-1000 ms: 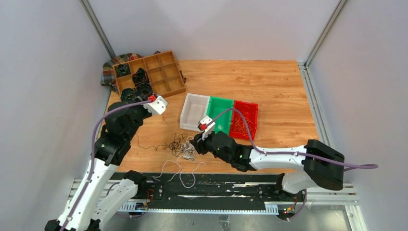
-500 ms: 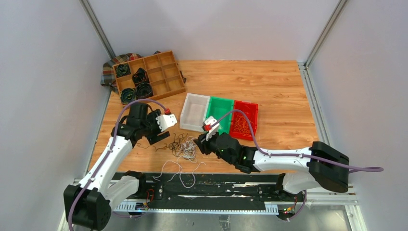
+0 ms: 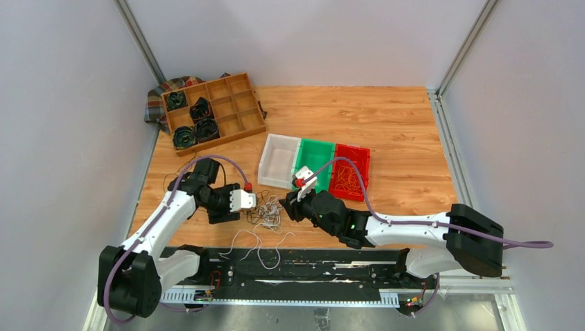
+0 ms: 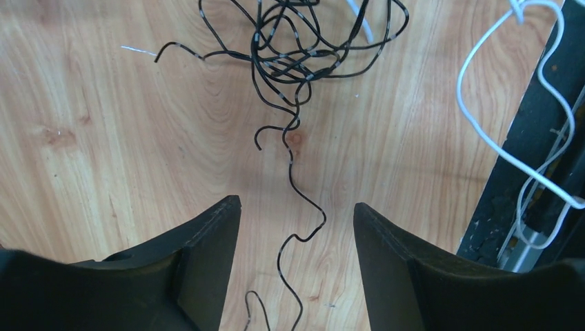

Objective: Untangle the cables
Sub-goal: Untie the cable.

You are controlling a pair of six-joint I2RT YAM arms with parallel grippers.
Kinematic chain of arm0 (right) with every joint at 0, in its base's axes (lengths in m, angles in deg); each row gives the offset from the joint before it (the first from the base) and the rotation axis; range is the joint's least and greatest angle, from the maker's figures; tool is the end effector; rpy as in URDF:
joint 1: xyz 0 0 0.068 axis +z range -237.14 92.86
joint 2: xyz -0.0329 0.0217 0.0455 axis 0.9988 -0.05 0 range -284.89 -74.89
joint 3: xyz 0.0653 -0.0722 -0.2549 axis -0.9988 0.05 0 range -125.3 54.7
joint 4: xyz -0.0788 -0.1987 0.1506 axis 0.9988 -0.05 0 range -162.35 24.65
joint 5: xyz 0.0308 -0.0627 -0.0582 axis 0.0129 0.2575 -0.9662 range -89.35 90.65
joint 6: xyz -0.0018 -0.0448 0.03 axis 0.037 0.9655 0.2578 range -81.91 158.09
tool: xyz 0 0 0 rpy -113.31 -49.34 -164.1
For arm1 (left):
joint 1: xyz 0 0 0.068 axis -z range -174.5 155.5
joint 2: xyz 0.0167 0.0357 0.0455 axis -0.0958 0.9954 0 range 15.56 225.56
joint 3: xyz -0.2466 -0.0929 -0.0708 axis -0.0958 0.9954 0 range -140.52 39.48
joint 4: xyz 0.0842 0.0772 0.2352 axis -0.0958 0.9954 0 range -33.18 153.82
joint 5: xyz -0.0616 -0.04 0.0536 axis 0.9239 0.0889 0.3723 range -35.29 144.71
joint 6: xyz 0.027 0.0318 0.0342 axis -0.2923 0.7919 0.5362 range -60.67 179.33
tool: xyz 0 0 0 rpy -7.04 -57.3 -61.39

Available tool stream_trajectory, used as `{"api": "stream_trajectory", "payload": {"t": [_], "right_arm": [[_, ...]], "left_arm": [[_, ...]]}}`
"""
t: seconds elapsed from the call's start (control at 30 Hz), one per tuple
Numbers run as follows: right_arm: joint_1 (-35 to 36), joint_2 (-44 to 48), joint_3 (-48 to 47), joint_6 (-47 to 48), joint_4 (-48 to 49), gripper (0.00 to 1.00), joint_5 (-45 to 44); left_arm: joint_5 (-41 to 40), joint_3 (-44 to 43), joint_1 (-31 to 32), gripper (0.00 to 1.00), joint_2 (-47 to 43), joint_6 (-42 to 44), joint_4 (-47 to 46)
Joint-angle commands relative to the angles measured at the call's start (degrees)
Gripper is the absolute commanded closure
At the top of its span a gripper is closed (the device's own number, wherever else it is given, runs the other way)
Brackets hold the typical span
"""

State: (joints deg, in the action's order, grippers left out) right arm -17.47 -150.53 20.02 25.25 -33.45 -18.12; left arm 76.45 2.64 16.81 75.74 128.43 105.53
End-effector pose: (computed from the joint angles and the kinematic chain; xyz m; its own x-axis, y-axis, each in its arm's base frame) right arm 0.1099 0.2635 0.2369 -0.2262 -0.0046 -0.9741 -0.7458 0.6440 0.1702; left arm 0.1646 -0.0465 0.1987 -0.0580 0.8965 -0.4391 0.9764 0.1426 0.1622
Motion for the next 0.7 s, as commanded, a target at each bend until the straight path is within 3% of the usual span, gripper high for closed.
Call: {"api": "stream_trajectory", "payload": {"t": [0.0, 0.23, 0.47, 0.67], "right_arm": [[-0.6, 1.2, -0.2, -1.0, 1.1, 0.64, -1.9], [-0.7, 0.8, -0.9, -1.0, 1.1, 0.64, -1.9], [-1.2, 0.7, -1.0, -1.1, 1.1, 0.64, -1.7], [-1.3, 0.2, -1.5, -1.5, 1.3, 0.65, -1.6]], "left_arm": [[-1.8, 0.4, -0.4, 0.37, 1.6, 6.8, -0.2], [-4.2, 3.5, -0.4, 0.54, 0.4, 9.3, -2.4], [-5.8, 2.9, -0.3, 0.55, -3.1, 13.7, 2.1], [-5.1, 3.3, -0.4, 0.84, -4.7, 12.0, -1.7]]}}
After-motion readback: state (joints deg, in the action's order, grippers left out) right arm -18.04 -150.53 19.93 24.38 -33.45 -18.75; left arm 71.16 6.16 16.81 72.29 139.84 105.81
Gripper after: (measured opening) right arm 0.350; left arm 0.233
